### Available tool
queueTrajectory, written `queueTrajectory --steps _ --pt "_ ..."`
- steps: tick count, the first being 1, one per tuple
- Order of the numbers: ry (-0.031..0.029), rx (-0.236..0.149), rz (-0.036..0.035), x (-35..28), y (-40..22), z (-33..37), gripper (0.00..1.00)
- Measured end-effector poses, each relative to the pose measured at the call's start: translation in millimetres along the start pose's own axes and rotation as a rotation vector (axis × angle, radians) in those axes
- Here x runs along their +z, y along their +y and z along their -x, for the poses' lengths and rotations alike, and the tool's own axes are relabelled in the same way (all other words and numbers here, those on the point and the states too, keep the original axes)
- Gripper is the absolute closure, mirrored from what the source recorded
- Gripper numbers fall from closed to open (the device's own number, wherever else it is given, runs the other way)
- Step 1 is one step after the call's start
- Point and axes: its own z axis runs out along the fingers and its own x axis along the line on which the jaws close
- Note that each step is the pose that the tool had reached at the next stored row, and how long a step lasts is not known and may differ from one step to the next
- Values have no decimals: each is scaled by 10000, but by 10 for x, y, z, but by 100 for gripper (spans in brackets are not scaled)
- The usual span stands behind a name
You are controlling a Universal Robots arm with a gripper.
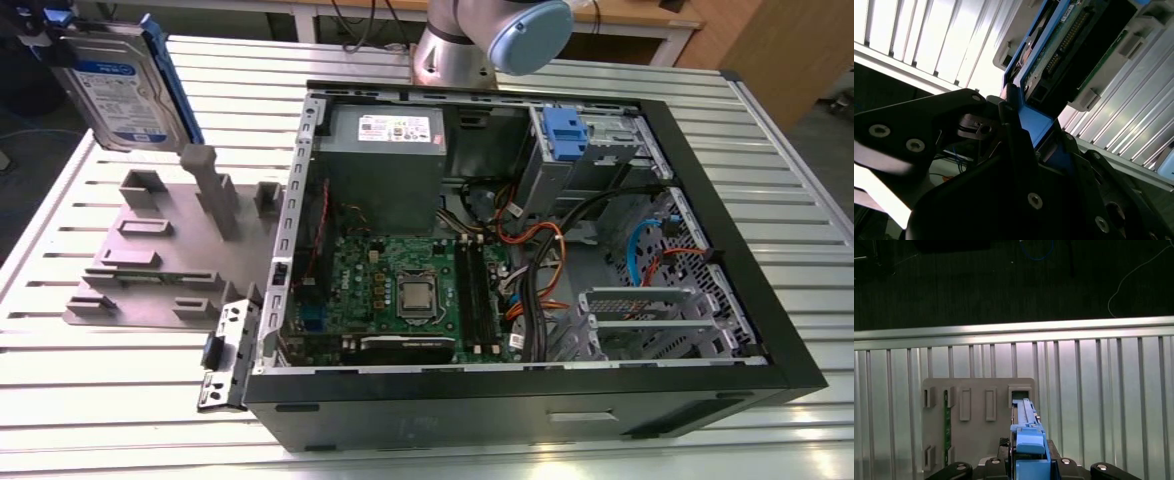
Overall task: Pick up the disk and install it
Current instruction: 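Pick up the disk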
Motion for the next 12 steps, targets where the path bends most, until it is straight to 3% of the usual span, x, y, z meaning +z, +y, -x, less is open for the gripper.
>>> queueTrajectory --steps 12 --pt "0 1 -2 -37 0 0 64"
